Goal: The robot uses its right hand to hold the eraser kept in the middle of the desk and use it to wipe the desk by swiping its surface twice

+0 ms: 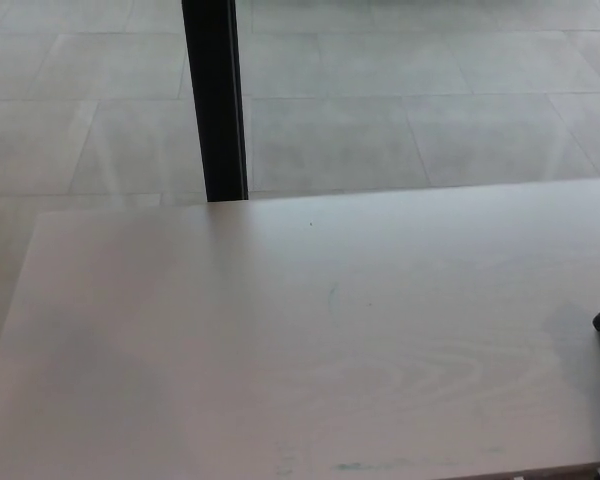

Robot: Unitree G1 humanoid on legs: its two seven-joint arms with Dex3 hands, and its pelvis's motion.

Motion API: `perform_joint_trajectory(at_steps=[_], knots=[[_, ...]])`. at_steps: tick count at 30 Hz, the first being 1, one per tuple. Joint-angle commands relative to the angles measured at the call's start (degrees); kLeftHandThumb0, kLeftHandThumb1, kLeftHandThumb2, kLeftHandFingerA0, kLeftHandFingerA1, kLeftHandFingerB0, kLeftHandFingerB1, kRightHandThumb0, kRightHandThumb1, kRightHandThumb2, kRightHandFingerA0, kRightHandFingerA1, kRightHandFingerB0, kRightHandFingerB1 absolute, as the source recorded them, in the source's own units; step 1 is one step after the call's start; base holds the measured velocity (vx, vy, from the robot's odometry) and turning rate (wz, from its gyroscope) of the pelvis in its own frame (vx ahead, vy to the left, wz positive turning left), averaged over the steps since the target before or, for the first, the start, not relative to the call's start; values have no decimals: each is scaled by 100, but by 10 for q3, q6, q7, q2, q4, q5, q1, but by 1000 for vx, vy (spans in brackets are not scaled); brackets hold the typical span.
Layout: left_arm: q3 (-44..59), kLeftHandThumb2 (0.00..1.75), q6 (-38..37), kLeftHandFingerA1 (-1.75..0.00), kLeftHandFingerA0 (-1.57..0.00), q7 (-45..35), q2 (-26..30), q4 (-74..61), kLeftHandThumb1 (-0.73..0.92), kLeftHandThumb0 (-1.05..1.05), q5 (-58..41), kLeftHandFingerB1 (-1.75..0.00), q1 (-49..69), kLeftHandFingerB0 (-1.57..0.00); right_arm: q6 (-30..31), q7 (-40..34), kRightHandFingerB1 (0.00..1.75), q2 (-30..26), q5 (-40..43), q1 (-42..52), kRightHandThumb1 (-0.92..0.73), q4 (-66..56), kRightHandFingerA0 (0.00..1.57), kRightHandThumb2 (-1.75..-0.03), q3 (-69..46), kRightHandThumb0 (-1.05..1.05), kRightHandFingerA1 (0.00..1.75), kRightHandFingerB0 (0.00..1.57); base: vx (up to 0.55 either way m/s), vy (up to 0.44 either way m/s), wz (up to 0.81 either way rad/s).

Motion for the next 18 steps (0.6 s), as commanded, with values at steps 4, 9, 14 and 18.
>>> perform_joint_trajectory(at_steps=[4,9,14,18], knots=[[-3,63,1,-87,-58,9,8,6,76,-48,-1,-71,-9,-53,70,2,126,76,-17,-8,-55,-18,118,-98,40,-48,140,94,0,0,0],[-5,101,1,-83,-63,16,4,-3,55,-47,1,-70,-9,-47,67,0,158,133,-46,-36,-72,-40,88,-74,99,-36,175,73,0,0,0],[-7,62,5,-89,-61,16,9,6,76,-48,0,-73,-20,-55,89,1,152,158,-65,-50,-73,-53,86,-74,144,-39,175,71,0,0,0],[-3,62,-5,-86,-57,4,10,15,76,-49,-6,-72,-24,-52,41,-20,159,184,-100,-52,-70,-26,90,-85,195,-48,175,77,0,0,0]])
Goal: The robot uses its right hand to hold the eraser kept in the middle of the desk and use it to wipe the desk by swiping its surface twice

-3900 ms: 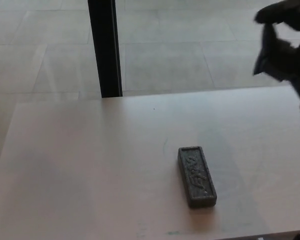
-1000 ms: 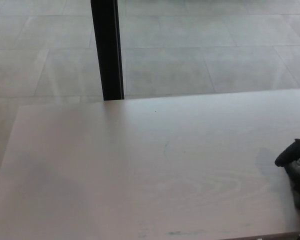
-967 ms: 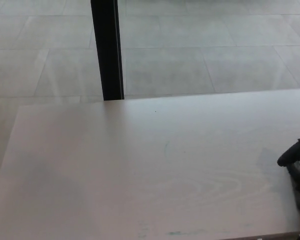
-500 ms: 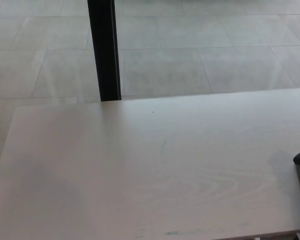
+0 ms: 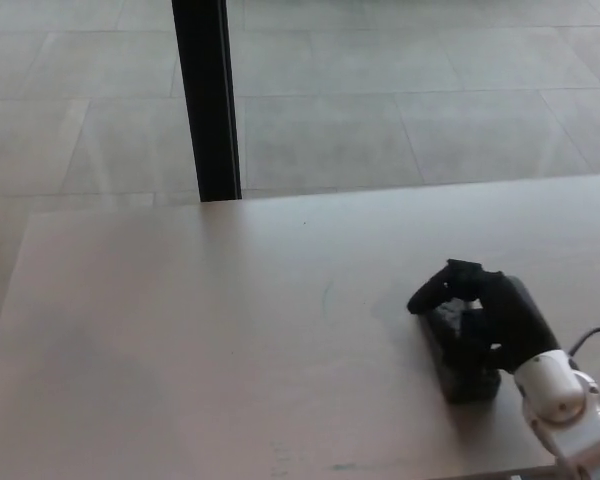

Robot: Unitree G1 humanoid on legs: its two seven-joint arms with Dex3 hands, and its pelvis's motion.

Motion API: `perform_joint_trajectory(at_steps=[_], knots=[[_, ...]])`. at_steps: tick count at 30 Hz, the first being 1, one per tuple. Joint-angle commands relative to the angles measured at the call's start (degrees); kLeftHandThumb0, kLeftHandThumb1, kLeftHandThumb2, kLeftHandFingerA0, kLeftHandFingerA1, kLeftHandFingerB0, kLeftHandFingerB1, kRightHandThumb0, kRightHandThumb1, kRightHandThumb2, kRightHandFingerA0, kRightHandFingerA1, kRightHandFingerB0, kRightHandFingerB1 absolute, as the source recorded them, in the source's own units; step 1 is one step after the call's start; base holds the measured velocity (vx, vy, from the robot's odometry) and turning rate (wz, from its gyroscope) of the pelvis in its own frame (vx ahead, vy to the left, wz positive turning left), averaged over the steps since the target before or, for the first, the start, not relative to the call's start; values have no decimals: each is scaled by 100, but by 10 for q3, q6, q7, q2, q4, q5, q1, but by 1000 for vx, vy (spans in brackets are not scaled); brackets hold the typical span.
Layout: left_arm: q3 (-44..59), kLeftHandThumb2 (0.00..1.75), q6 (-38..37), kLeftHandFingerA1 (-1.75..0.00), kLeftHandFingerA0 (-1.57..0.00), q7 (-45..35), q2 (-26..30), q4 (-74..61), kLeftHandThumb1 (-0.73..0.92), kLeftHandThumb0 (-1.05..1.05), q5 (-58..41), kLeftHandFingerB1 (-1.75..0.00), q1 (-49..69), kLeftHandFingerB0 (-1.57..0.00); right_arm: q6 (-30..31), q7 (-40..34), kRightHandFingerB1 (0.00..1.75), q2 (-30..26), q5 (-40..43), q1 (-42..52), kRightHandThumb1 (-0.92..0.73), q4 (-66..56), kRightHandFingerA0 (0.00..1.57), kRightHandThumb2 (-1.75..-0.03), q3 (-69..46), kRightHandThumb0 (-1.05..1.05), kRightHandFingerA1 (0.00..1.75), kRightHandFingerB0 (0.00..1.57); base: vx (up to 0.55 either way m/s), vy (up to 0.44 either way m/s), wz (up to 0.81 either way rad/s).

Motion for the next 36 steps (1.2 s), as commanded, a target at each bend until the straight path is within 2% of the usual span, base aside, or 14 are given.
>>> perform_joint_trajectory(at_steps=[1,15,16,17,20,22,23,24,26,27,33,34,35,36], knots=[[3,62,-8,-86,-57,-5,12,19,76,-49,-7,-72,-11,-52,15,-7,159,24,-57,18,-70,25,90,-85,52,-48,175,77,0,0,0],[-2,62,2,-95,-64,9,14,4,74,-51,1,-77,-14,-56,16,0,161,87,-66,98,-69,-11,88,-89,123,-40,175,69,0,0,0],[-2,100,2,-89,-71,9,15,9,54,-50,2,-73,-16,-52,15,2,154,87,-64,100,-69,-15,86,-88,123,-40,175,72,0,0,0],[-2,62,-3,-93,-63,7,18,21,75,-51,1,-74,-20,-55,14,10,159,88,-59,107,-71,-26,83,-85,124,-41,175,67,0,0,0],[-3,61,-8,-93,-65,10,18,24,74,-52,5,-74,-20,-57,5,26,166,92,-52,122,-73,-49,85,-81,128,-44,175,67,0,0,0],[-5,100,-3,-88,-69,6,16,9,54,-51,4,-73,-14,-51,7,31,165,92,-56,136,-71,-76,86,-83,138,-42,175,67,0,0,0],[-3,100,-6,-88,-69,4,16,16,54,-51,2,-73,-16,-51,15,30,162,95,-56,141,-72,-86,82,-79,140,-41,175,67,0,0,0],[2,61,-1,-92,-61,5,16,18,75,-51,-5,-72,-20,-54,27,35,164,96,-52,144,-71,-98,84,-81,139,-40,175,68,0,0,0],[1,99,-9,-90,-71,5,14,18,53,-51,-3,-74,-15,-52,19,36,172,86,-53,142,-77,-96,86,-76,136,-39,175,64,0,0,0],[0,63,-15,-89,-62,0,17,30,76,-50,-1,-71,-15,-53,17,37,159,82,-51,138,-76,-90,83,-77,131,-40,175,68,0,0,0],[-3,63,-3,-90,-61,4,16,17,75,-51,0,-73,-15,-54,30,46,148,30,-49,99,-78,-71,77,-75,88,-39,173,69,0,0,0],[-2,100,-4,-86,-67,2,17,20,54,-49,-1,-71,-15,-49,30,41,153,19,-52,89,-78,-62,79,-77,78,-40,175,70,0,0,0],[1,61,-11,-92,-62,-1,18,31,75,-50,-4,-75,-18,-55,34,32,150,7,-40,77,-74,-49,84,-74,54,-44,175,74,0,0,0],[5,62,-19,-93,-63,-1,18,41,75,-51,-7,-75,-20,-55,35,18,133,-11,-33,61,-76,-35,78,-72,29,-44,167,75,0,0,0]])
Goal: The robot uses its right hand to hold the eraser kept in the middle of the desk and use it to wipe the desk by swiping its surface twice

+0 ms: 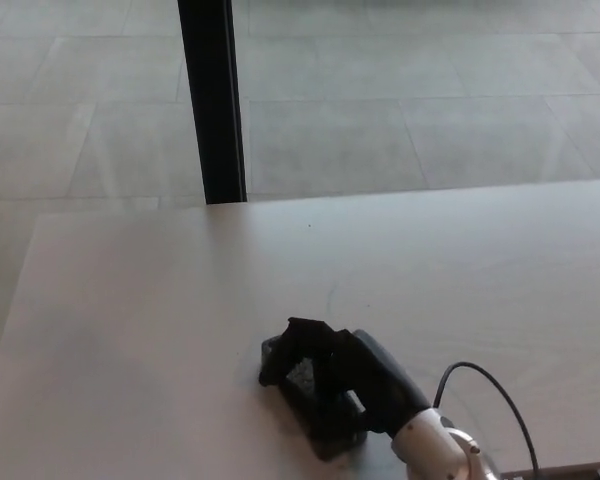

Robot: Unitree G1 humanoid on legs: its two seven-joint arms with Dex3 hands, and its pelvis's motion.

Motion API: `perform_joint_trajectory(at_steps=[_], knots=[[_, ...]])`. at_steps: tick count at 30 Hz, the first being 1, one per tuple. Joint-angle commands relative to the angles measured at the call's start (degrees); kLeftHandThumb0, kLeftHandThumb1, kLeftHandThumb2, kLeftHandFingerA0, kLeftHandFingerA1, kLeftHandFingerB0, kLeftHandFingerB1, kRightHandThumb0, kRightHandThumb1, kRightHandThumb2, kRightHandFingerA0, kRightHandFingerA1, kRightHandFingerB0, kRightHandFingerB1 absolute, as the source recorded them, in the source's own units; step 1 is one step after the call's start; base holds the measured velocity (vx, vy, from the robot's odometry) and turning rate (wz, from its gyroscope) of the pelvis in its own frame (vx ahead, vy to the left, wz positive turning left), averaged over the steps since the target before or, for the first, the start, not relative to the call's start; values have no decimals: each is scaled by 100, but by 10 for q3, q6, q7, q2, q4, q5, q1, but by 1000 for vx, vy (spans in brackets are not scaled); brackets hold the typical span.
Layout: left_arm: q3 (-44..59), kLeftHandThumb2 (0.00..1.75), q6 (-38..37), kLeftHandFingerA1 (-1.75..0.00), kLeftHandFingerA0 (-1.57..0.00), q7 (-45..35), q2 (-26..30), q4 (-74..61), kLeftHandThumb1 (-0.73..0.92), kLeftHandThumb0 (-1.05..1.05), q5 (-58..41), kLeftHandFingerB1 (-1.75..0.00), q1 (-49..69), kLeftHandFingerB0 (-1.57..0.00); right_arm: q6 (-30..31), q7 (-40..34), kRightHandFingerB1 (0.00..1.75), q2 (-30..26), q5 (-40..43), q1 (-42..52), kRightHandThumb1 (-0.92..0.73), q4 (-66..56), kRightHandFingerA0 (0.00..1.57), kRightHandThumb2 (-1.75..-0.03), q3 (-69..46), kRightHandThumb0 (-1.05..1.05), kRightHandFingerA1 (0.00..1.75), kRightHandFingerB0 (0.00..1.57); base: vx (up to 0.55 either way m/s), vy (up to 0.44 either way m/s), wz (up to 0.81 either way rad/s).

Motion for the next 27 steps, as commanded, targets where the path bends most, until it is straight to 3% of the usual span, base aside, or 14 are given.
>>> perform_joint_trajectory(at_steps=[1,2,4,7,8,9,10,15,21,22,23,24,26,27], knots=[[6,62,-18,-93,-63,-1,13,22,75,-51,-6,-75,-5,-55,59,-1,133,-87,-6,-18,-76,75,78,-72,-61,-44,167,75,0,0,0],[6,62,-18,-93,-60,-4,14,20,75,-50,-6,-75,-5,-55,67,-2,150,-102,-11,-35,-74,83,78,-77,-69,-42,175,68,0,0,0],[6,62,-21,-91,-60,-5,15,26,75,-50,-5,-73,-4,-55,67,4,158,-121,-17,-53,-75,96,77,-77,-74,-41,175,62,0,0,0],[7,62,-6,-91,-59,5,5,-4,75,-50,-8,-72,6,-53,57,3,161,-165,-13,-85,-70,120,86,-81,-97,-36,175,69,0,0,0],[4,63,-8,-90,-61,4,6,-6,75,-50,-5,-72,10,-53,53,9,170,-179,-1,-94,-68,129,87,-82,-112,-32,175,61,0,0,0],[4,61,-8,-92,-62,6,5,-9,74,-52,-3,-74,13,-56,45,9,175,-189,8,-101,-72,137,92,-93,-125,-28,175,64,0,0,0],[5,62,-9,-91,-62,6,3,-12,74,-51,-4,-73,15,-55,45,9,159,-195,12,-105,-68,143,88,-83,-134,-34,175,73,0,0,0],[4,63,-4,-84,-58,6,2,-27,77,-50,-3,-70,29,-53,48,12,159,-219,18,-105,-73,172,85,-74,-166,-36,175,70,0,0,0],[5,64,-19,-84,-55,-3,5,-3,77,-51,-7,-70,30,-51,47,2,163,-241,22,-70,-66,183,90,-81,-194,-41,175,70,0,0,0],[9,102,-17,-82,-60,-8,3,-8,56,-51,-13,-69,33,-44,36,8,159,-245,29,-62,-68,187,89,-82,-200,-38,175,72,0,0,0],[11,64,-14,-86,-57,-4,2,-10,75,-51,-14,-71,33,-50,25,10,165,-248,32,-54,-66,189,92,-82,-205,-36,175,69,0,0,0],[11,65,-11,-85,-56,-3,2,-15,76,-51,-15,-71,35,-51,21,4,155,-249,34,-48,-66,190,92,-84,-211,-35,175,76,0,0,0],[8,64,-12,-85,-58,4,0,-22,76,-52,-10,-74,39,-53,19,4,168,-254,38,-36,-65,195,97,-82,-221,-35,175,70,0,0,0],[10,63,-16,-85,-58,3,3,-8,76,-52,-11,-74,35,-53,23,6,160,-257,43,-29,-66,199,94,-83,-228,-38,175,76,0,0,0]])
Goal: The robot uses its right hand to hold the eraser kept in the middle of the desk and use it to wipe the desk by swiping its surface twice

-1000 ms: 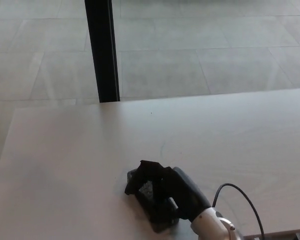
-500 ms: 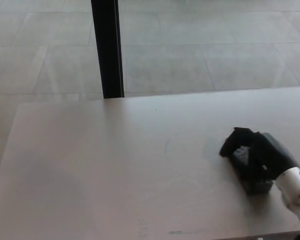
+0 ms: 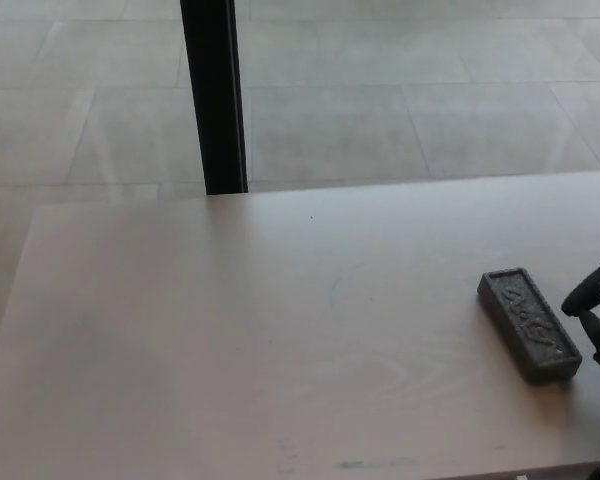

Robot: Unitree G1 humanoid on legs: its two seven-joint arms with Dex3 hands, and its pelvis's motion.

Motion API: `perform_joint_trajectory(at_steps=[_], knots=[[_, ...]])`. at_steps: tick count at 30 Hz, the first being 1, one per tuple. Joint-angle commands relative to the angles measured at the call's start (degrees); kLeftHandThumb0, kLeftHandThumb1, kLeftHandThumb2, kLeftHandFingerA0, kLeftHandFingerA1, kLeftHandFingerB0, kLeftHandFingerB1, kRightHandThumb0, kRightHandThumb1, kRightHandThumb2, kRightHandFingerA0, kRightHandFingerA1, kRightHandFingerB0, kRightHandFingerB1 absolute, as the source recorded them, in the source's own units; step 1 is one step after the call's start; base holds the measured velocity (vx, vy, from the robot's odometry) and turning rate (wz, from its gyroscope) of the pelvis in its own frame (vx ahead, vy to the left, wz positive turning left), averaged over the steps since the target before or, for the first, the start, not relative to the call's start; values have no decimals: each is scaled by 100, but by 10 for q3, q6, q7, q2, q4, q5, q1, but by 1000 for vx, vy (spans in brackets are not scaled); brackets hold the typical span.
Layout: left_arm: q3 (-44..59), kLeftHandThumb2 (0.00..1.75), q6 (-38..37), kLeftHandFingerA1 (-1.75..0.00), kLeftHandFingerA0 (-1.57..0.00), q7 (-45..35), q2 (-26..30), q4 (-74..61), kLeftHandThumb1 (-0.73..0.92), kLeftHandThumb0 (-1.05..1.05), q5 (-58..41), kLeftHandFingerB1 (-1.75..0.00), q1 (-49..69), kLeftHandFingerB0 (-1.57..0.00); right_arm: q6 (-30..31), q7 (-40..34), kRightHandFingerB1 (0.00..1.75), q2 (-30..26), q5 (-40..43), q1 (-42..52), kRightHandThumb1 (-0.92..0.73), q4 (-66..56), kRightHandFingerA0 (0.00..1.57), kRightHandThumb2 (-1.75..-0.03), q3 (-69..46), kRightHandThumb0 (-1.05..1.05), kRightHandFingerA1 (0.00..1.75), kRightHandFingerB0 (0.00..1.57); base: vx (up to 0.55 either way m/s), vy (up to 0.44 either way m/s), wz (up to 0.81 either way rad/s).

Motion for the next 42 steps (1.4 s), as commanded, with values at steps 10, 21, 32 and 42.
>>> perform_joint_trajectory(at_steps=[10,21,32,42], knots=[[18,102,-17,-82,-60,-8,1,7,55,-51,-20,-67,27,-41,-11,1,147,-98,21,32,-75,-18,83,-69,-61,-30,175,68,0,0,0],[21,62,-17,-85,-58,1,3,11,74,-54,-17,-74,26,-53,-16,19,122,-231,147,6,-65,43,107,-79,-261,-22,166,81,0,0,0],[19,103,-11,-78,-56,-6,5,5,57,-49,-20,-67,31,-40,-65,46,63,-212,237,223,-78,62,74,-64,-430,-30,164,78,0,0,0],[24,100,14,-84,-65,16,1,-13,55,-47,-22,-69,36,-44,-31,23,47,-137,300,306,-69,118,84,-60,-519,-42,108,63,0,0,0]])
